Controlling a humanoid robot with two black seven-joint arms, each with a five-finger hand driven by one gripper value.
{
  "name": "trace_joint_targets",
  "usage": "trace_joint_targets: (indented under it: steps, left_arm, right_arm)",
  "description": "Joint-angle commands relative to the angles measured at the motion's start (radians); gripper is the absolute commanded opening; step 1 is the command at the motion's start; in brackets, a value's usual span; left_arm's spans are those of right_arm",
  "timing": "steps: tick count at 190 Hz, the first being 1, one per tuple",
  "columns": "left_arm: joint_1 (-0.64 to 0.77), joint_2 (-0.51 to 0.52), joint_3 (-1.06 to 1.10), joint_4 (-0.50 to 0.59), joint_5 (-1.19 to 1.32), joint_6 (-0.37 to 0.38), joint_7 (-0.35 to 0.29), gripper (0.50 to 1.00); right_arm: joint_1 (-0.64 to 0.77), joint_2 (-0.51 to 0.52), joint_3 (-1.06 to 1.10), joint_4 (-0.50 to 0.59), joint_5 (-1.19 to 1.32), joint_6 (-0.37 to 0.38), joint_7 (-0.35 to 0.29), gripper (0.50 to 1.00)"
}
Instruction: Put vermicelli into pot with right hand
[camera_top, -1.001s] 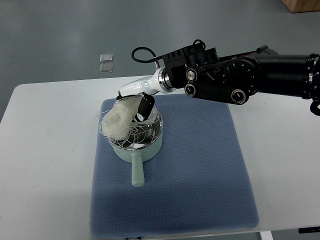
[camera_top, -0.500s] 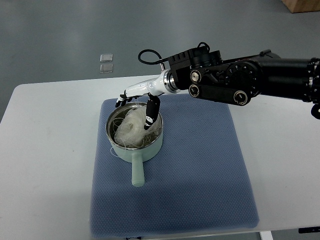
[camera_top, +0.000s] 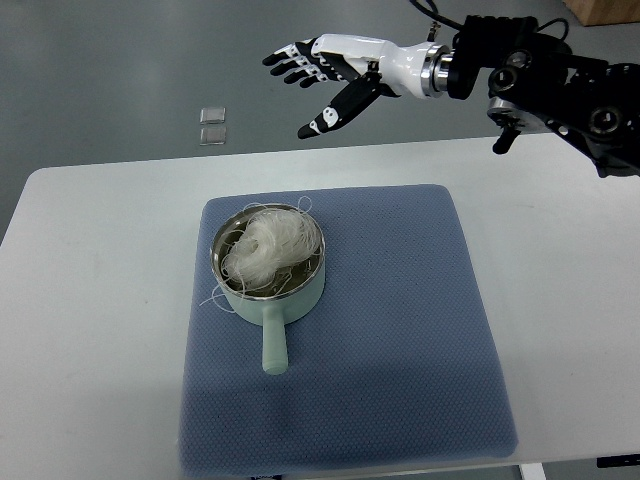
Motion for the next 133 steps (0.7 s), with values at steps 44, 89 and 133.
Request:
trace_joint_targets:
  steps: [44, 89, 133]
  left_arm:
    - [0.0, 0.0, 0.003, -0.01, 0.0, 0.0, 0.003, 1.0]
    - [0.0, 0.0, 0.003, -0.01, 0.0, 0.0, 0.005, 1.0]
    - [0.0, 0.0, 0.003, -0.012, 0.002, 0.0, 0.005, 1.0]
  right_arm:
    - [-0.343, 0.019, 0.437, -0.007, 0.281, -0.051, 0.003, 0.895]
    - [-0.541, 0.15, 0.653, -0.041, 0.375, -0.118, 0.084, 0.895]
    - [-0.61, 0.229, 0.768, -0.166, 0.417, -0.118, 0.106, 0.928]
